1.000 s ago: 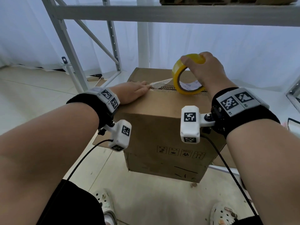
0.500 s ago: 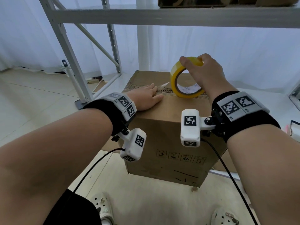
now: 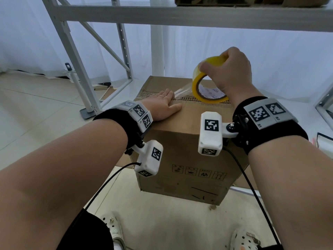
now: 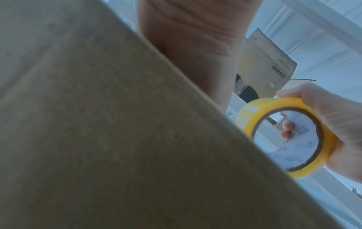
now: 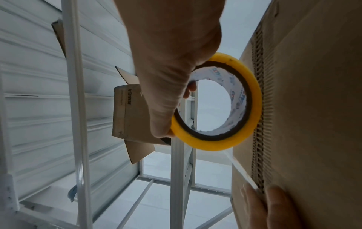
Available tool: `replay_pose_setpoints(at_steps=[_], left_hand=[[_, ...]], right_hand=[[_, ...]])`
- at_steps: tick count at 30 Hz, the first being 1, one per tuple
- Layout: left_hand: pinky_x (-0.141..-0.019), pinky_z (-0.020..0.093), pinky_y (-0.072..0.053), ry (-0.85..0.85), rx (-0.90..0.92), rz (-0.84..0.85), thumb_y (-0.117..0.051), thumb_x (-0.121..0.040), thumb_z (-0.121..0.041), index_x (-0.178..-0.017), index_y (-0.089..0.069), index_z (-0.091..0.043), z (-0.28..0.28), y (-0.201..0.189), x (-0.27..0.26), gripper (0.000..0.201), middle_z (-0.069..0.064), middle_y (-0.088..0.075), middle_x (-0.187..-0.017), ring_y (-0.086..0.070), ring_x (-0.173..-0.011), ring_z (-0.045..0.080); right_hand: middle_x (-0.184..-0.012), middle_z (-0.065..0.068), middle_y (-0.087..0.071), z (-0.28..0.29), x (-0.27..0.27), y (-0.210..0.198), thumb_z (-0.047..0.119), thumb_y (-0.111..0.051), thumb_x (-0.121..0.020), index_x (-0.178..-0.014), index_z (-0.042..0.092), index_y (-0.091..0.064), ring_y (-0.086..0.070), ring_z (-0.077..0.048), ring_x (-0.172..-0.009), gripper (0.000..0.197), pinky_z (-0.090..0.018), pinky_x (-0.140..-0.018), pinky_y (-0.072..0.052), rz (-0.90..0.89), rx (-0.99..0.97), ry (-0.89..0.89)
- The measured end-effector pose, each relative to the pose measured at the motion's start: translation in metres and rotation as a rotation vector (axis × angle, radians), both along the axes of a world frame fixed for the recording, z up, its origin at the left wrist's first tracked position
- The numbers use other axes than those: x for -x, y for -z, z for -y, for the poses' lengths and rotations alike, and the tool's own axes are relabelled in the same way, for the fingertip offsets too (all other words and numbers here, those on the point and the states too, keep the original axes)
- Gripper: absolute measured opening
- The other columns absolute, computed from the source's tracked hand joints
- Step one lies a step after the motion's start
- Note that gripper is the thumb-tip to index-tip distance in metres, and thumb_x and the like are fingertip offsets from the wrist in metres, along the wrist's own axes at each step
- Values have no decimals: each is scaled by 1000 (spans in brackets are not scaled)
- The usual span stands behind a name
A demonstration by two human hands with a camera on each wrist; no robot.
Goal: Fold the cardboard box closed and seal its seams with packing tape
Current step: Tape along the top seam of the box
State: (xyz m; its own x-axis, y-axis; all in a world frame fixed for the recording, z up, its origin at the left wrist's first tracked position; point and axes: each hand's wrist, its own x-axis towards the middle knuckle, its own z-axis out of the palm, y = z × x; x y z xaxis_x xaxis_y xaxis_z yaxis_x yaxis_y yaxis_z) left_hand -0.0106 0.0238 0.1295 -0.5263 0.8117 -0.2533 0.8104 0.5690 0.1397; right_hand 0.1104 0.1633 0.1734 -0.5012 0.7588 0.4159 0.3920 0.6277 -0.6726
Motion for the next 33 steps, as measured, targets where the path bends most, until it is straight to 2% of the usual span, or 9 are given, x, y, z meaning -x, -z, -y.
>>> replay_pose_setpoints(at_steps=[6, 9, 12, 13, 16, 19, 22, 26, 33], left_hand=[[-116, 32, 2, 19, 25, -8, -20, -96, -60, -152, 3, -17, -1, 2, 2, 75, 0, 8, -159, 5, -146, 14], [-117, 35, 1, 3, 73, -7, -22, -93, -65, -152, 4, -18, -3, 0, 0, 80, 2, 10, -159, 5, -146, 17], [-119, 41, -2, -20, 123, -51, -23, -88, -72, -152, 3, -19, -9, -3, -5, 87, 5, 8, -159, 3, -147, 21], [-119, 43, -3, -29, 132, -61, -23, -87, -74, -152, 3, -22, -11, -4, -7, 87, 6, 8, -159, 2, -147, 23], [-117, 51, -5, -57, 152, -60, -22, -82, -80, -149, 5, -38, -16, -3, -19, 84, 10, 9, -159, 3, -146, 29], [-115, 55, -3, -76, 150, -47, -19, -78, -84, -146, 4, -48, -20, -4, -31, 80, 15, 11, -158, 5, -145, 34], [-115, 55, -1, -79, 127, -39, -15, -79, -83, -146, 3, -49, -21, -3, -29, 77, 14, 12, -158, 7, -145, 33], [-115, 49, 7, -28, 94, -6, -11, -85, -76, -147, 1, -47, -9, 1, -10, 70, 6, 11, -159, 9, -146, 23], [-117, 41, 3, -9, 94, -76, -14, -90, -69, -151, -2, -31, 25, -1, 18, 72, 0, 4, -160, 0, -147, 17]], right_hand=[[-106, 3, -53, -9, -7, 4, 54, -68, -75, -118, 15, -55, -50, -17, -101, 60, -34, -84, -44, 48, 66, -12], [-128, 1, -57, -8, -9, 6, 55, -64, -80, -128, 17, -58, -50, -17, -119, 61, -36, -100, -42, -48, 134, -50], [-146, 1, -42, -11, -16, 16, 62, -59, -82, -143, 22, -41, -40, -19, -132, 74, -38, -108, -36, -110, 311, -53], [-144, 0, -41, -12, -18, 19, 66, -58, -80, -145, 22, -37, -41, -20, -131, 80, -38, -107, -37, -119, 375, -45], [-118, 5, -48, -11, -19, 24, 72, -56, -77, -138, 21, -40, -48, -18, -116, 80, -34, -95, -42, -119, 416, -73], [-125, 9, -51, -6, -17, 26, 81, -54, -67, -140, 27, -40, -47, -17, -120, 91, -39, -103, -40, -94, 383, -102], [-123, 9, -51, -6, -14, 26, 77, -54, -62, -137, 32, -43, -48, -20, -120, 88, -45, -102, -42, -121, 431, -83], [-112, 9, -48, -10, -11, 27, 59, -57, -80, -136, 28, -44, -49, -17, -111, 66, -39, -97, -44, -152, 449, -66], [-118, 7, -47, -7, -13, 30, 56, -55, -83, -140, 26, -41, -47, -16, -112, 65, -36, -94, -42, -187, 447, -38]])
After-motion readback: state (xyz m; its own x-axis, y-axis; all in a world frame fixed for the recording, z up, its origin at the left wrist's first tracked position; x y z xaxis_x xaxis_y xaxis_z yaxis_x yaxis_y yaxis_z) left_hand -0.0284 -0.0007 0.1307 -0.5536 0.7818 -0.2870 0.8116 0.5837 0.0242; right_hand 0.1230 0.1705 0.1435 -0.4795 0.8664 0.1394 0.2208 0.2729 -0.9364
